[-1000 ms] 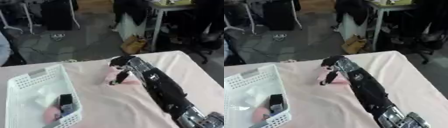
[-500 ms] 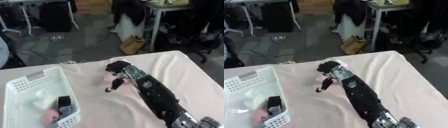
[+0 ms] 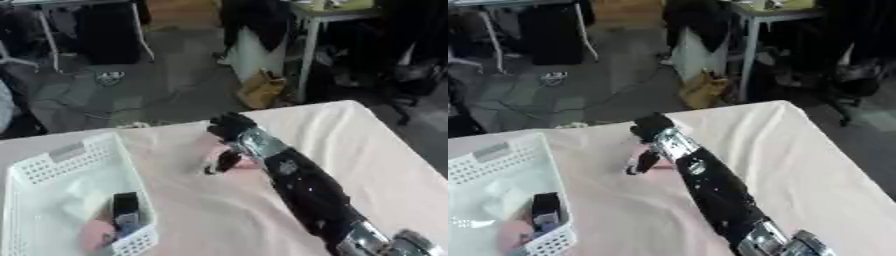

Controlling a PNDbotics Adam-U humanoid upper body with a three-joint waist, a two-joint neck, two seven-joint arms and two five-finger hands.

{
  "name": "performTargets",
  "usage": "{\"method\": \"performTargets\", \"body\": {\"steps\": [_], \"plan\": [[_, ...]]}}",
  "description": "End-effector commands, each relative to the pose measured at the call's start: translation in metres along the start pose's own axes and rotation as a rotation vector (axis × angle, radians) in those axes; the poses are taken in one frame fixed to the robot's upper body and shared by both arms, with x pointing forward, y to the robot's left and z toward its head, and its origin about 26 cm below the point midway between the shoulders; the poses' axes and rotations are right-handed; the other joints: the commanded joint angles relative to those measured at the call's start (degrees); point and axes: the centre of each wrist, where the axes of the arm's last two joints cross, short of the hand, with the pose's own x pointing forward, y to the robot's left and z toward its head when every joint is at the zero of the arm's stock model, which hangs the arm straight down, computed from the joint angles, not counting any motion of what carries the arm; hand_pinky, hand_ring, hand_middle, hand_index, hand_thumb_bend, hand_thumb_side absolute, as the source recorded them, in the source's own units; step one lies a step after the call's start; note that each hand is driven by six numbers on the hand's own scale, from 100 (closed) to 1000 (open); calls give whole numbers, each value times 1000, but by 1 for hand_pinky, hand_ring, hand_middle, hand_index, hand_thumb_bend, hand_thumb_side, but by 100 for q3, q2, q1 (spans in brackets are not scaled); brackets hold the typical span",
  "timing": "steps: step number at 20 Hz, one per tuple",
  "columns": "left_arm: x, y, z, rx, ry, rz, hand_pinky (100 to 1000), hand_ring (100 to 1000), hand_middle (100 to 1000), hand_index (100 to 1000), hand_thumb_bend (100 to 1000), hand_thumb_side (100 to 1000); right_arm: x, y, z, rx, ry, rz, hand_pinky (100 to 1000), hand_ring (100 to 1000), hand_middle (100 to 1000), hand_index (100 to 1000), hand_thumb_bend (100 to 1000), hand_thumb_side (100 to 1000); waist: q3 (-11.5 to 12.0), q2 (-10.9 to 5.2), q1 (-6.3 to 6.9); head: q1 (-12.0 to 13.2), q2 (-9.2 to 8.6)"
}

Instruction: Pick up objects on the table and place them in the box.

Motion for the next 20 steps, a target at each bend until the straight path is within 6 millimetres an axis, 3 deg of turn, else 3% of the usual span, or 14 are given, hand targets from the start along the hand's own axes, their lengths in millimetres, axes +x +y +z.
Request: {"method": "performTargets", "body": {"steps": [1,2,3,4,8,17,20], "plan": [[4,0,-7,11,-24,10,840,931,814,871,100,848,-13,-33,7,-26,65,69,1000,1000,1000,1000,596,612,9,-160,84,-77,17],[4,-1,-7,12,-25,12,840,931,814,870,100,848,-14,-35,8,-14,80,88,1000,1000,1000,1000,499,512,15,-151,87,-129,-5],[5,-1,-8,14,-25,13,840,931,814,870,100,848,-15,-36,8,-2,99,110,1000,1000,1000,1000,499,512,22,-143,89,-171,-23],[5,-1,-8,15,-25,15,840,931,813,869,100,846,-16,-37,9,12,119,131,1000,1000,1000,1000,429,429,28,-131,90,-221,-53],[5,-2,-8,20,-24,18,840,931,813,868,100,843,-14,-41,9,36,174,196,1000,1000,1000,1000,386,386,46,-92,107,-335,-138],[5,-2,-9,30,-25,18,840,931,812,865,100,839,-14,-30,7,57,172,218,1000,1000,1000,1000,434,357,66,-15,158,-333,-227],[5,-2,-10,39,-25,19,841,931,812,864,100,837,-18,-25,6,48,161,214,1000,1000,1000,1000,470,358,83,66,194,-287,-376]]}}
